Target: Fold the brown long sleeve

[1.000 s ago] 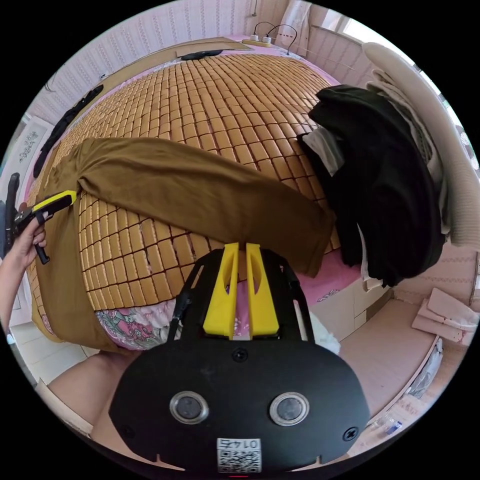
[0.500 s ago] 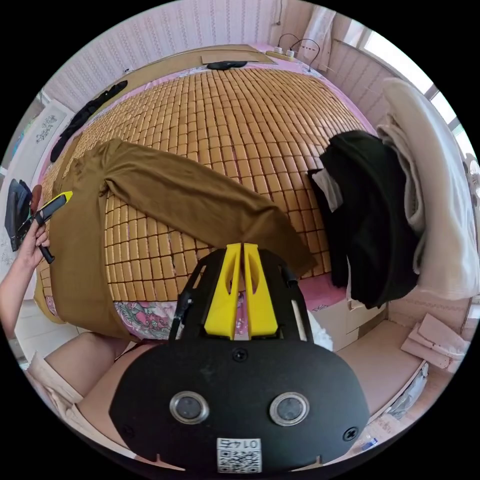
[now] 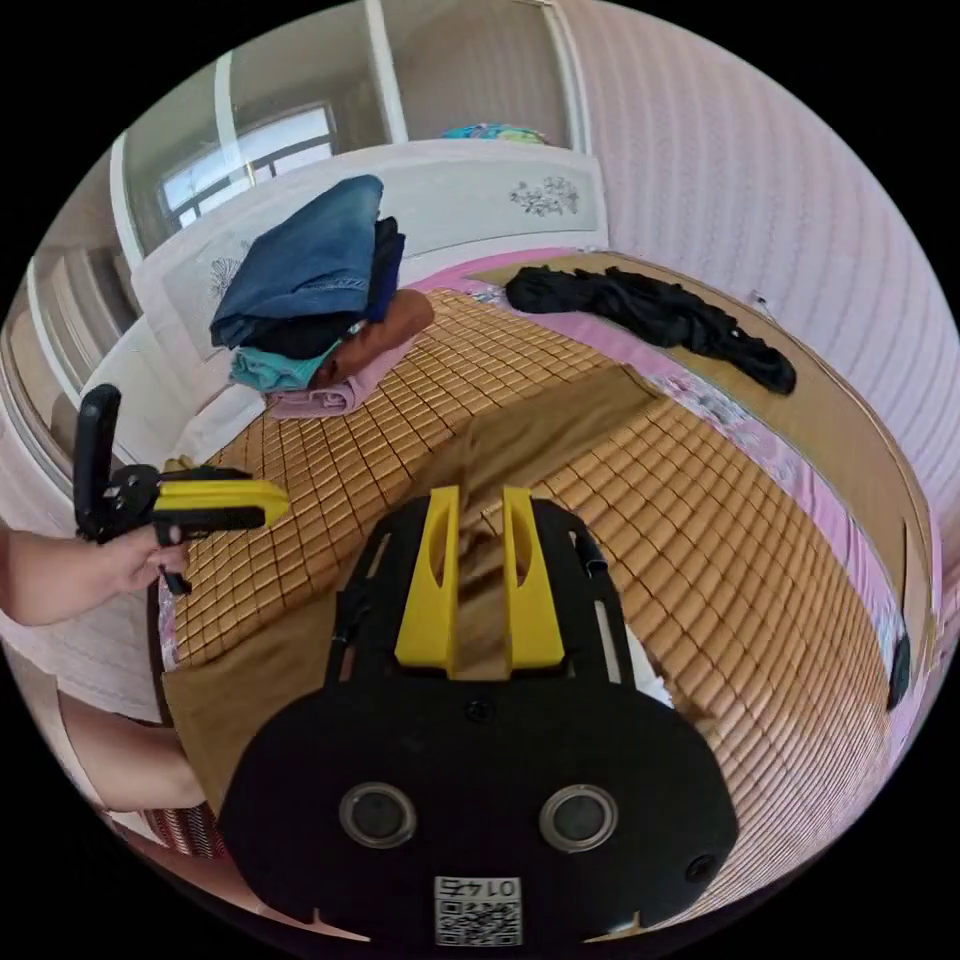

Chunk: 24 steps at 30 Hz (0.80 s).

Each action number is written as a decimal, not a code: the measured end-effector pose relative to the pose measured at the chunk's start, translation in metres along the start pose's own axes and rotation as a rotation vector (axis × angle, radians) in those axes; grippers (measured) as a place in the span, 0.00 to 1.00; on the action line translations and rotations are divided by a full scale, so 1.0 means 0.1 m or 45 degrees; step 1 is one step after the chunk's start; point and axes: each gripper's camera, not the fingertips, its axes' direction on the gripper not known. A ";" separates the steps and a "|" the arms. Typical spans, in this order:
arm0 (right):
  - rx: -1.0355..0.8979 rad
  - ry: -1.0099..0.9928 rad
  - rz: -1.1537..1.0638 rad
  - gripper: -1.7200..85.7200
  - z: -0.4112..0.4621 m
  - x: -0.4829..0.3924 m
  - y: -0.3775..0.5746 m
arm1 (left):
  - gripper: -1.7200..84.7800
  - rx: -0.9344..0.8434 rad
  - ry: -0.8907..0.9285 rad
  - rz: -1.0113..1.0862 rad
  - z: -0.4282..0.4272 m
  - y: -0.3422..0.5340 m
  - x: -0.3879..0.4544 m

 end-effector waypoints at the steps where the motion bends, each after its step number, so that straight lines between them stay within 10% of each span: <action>1: -0.060 -0.003 -0.026 0.11 0.34 -0.08 -0.32 | 0.02 0.002 0.023 -0.023 0.02 0.06 -0.11; 9: -0.445 -0.082 0.078 0.03 1.67 0.05 -0.93 | 0.04 0.053 0.098 -0.049 -0.02 0.51 -0.37; 17: -0.498 -1.158 -0.513 0.07 0.96 -0.32 -0.58 | 0.09 0.070 -0.007 -0.071 -0.46 0.98 -0.48; 24: -0.644 -0.905 -0.386 0.09 1.46 0.04 -0.30 | 0.12 -0.053 -0.183 0.072 -0.30 0.90 -0.50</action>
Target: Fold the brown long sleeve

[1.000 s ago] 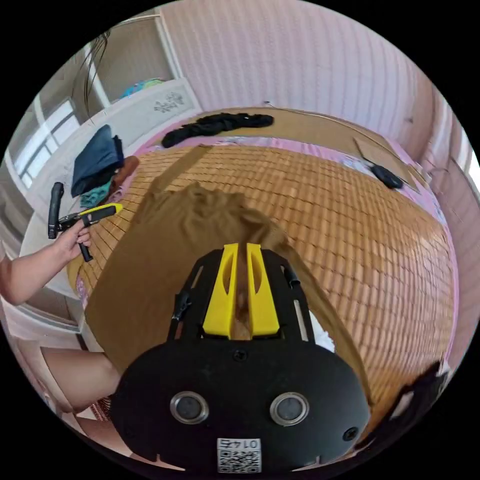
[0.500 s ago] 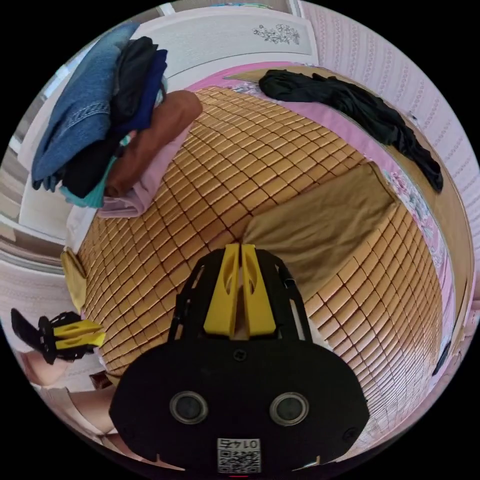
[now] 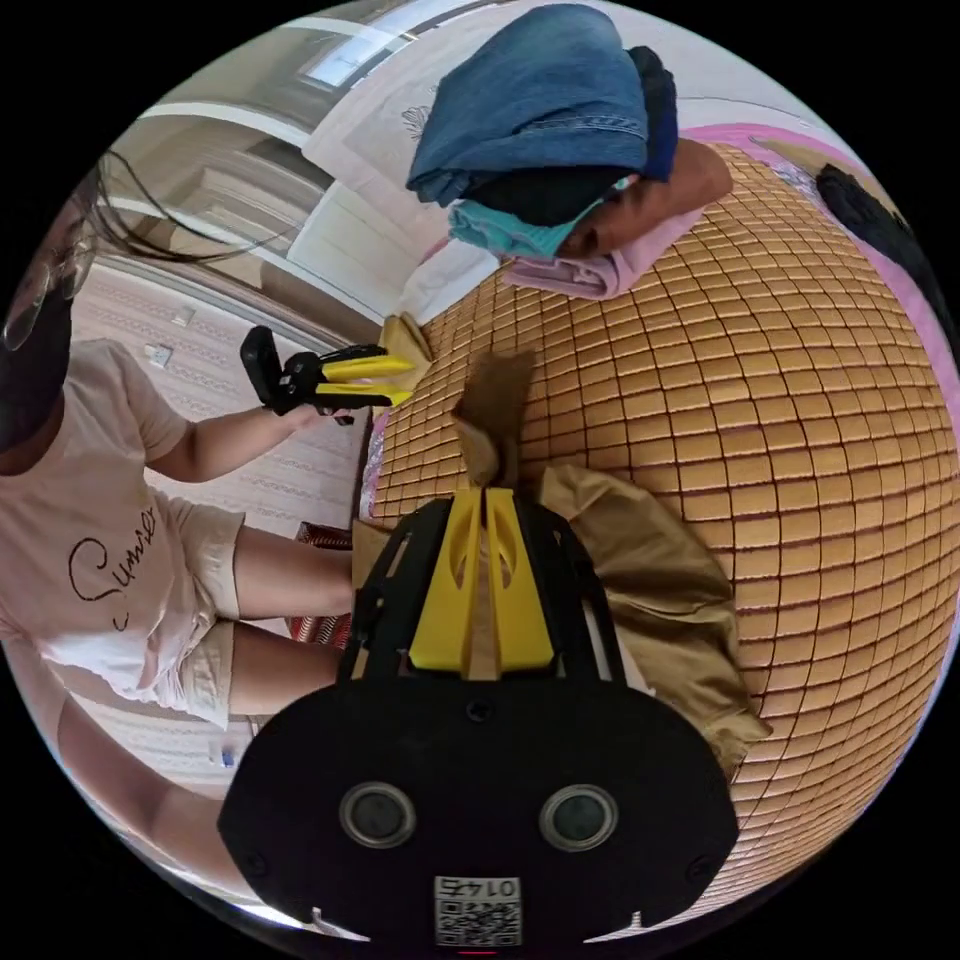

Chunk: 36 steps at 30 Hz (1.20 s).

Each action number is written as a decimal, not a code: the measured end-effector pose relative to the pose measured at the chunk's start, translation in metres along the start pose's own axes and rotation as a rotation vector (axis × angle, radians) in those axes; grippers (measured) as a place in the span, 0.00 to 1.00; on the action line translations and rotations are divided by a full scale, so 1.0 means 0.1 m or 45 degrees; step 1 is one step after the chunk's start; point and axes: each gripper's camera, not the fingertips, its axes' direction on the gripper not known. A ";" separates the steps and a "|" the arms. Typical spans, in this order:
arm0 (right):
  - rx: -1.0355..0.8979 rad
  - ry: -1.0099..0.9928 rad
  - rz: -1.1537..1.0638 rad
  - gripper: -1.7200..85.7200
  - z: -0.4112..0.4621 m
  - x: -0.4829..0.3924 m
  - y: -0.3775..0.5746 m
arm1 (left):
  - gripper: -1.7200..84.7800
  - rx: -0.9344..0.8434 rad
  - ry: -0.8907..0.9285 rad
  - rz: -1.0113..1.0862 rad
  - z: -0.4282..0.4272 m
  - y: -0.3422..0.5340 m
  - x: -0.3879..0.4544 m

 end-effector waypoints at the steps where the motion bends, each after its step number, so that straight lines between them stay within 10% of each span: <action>1: 0.040 -0.005 0.038 0.09 0.03 0.10 0.04 | 0.13 -0.015 -0.012 0.068 0.13 -0.08 0.04; 9: 0.036 0.054 0.113 0.09 0.36 0.39 0.07 | 0.06 -0.241 0.088 0.535 0.91 -0.60 0.32; 16: 0.149 0.186 0.010 0.07 0.48 0.36 -0.19 | 0.01 -0.452 0.540 0.226 0.69 -0.89 -0.08; 36: -0.026 0.691 0.238 0.02 1.49 0.86 -0.46 | 0.02 -0.847 0.440 -0.188 0.76 -1.01 -1.25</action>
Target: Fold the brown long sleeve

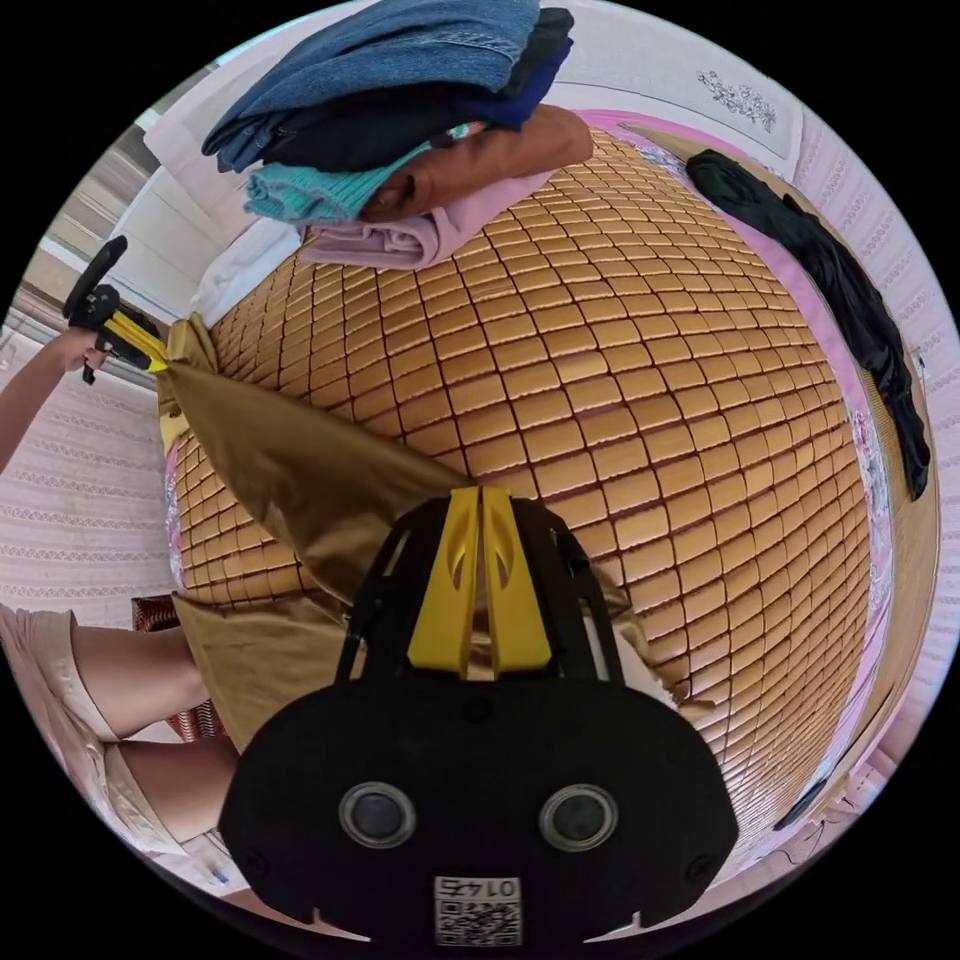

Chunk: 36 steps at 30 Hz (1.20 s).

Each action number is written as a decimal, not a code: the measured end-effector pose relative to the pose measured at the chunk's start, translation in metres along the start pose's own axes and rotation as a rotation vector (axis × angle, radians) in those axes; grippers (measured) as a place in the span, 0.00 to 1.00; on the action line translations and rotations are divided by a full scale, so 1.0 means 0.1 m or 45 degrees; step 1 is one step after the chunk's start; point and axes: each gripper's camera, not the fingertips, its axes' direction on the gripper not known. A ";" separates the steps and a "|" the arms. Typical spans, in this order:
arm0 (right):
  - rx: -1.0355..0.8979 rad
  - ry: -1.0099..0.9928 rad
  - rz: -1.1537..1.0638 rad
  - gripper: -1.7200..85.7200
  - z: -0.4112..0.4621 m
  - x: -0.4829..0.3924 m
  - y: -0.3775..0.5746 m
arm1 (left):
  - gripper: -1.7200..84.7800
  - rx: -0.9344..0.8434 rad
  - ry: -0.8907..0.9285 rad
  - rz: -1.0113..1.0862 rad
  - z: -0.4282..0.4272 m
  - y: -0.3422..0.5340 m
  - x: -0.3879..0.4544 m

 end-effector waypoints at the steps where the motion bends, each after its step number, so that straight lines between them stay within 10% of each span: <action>1: -0.017 -0.008 0.018 0.01 0.01 0.00 -0.02 | 0.03 0.015 -0.016 -0.026 -0.05 -0.01 -0.02; 28: 0.068 0.084 0.163 0.02 -0.06 -0.14 0.16 | 0.11 0.394 -0.081 -0.275 0.14 0.54 0.73; 36: 0.091 0.054 0.179 0.02 -0.22 -0.12 0.28 | 0.01 0.174 0.015 -0.209 0.29 0.34 0.68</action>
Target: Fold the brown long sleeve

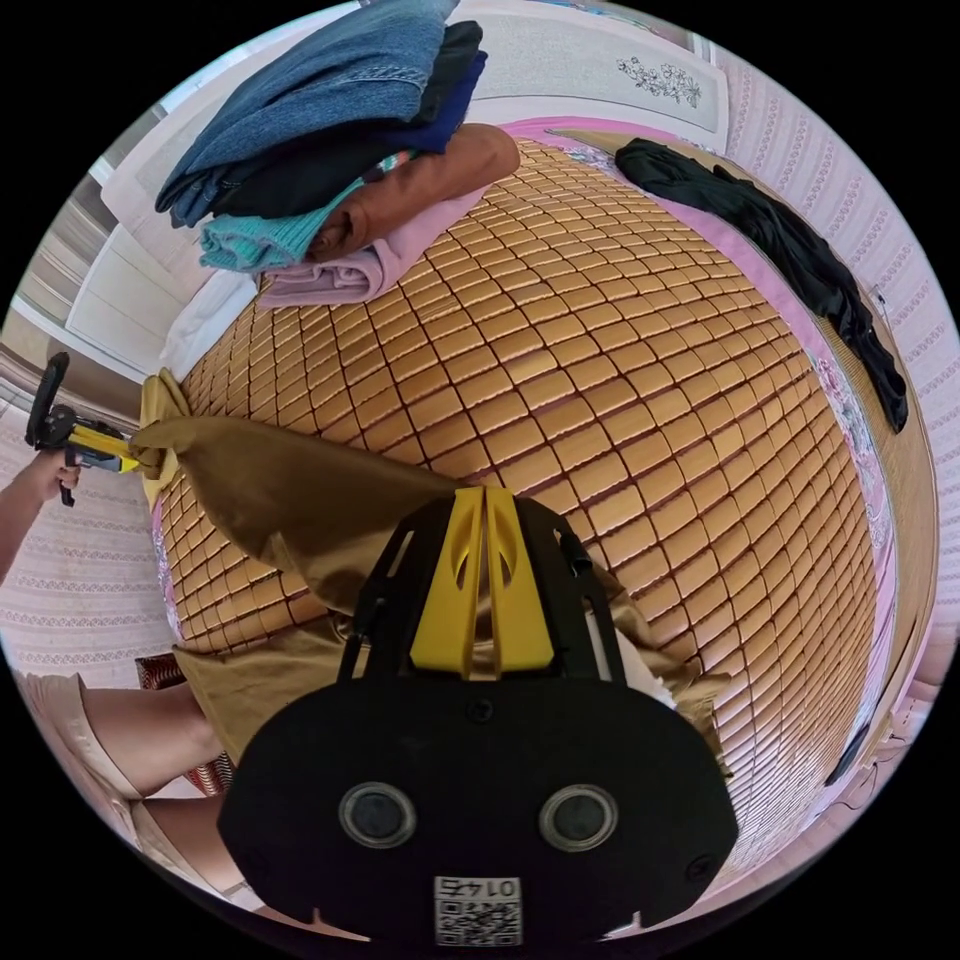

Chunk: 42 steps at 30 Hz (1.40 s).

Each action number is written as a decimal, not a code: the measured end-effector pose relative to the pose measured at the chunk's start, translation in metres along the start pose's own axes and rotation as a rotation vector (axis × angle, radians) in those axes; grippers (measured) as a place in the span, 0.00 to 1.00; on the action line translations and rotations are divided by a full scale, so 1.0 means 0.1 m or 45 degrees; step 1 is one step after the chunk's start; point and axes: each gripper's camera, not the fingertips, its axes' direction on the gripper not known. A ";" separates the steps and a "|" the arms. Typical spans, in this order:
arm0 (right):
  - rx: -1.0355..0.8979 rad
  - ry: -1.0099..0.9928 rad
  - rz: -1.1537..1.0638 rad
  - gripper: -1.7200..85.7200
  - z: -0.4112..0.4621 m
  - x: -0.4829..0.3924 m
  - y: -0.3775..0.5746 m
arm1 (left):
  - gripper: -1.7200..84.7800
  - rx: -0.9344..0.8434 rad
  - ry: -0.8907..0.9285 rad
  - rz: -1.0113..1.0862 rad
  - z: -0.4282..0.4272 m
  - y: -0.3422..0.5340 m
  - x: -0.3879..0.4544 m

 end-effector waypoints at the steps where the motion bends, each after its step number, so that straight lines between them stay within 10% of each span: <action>1: -0.003 0.006 -0.009 0.02 -0.03 0.00 0.01 | 0.01 -0.065 0.024 0.067 -0.18 0.00 -0.01; 7: 0.000 0.009 -0.009 0.02 -0.20 0.02 0.07 | 0.02 -0.373 -0.140 0.251 -0.70 -0.41 -0.32; 14: -0.021 -0.014 -0.009 0.02 -0.44 0.11 0.10 | 0.10 -0.257 -0.240 -0.160 -0.33 -0.43 -0.94; 28: 0.061 -0.050 0.074 0.03 -1.28 0.40 0.07 | 0.08 0.116 -0.148 0.179 -0.75 -0.15 -0.04; 33: 0.288 -0.007 0.302 0.09 -2.07 0.72 0.81 | 0.07 0.059 -0.100 0.516 -0.34 0.04 0.94; 42: -0.192 -0.052 0.991 0.11 -2.37 0.56 3.47 | 0.09 -0.123 0.094 0.638 0.50 0.11 1.67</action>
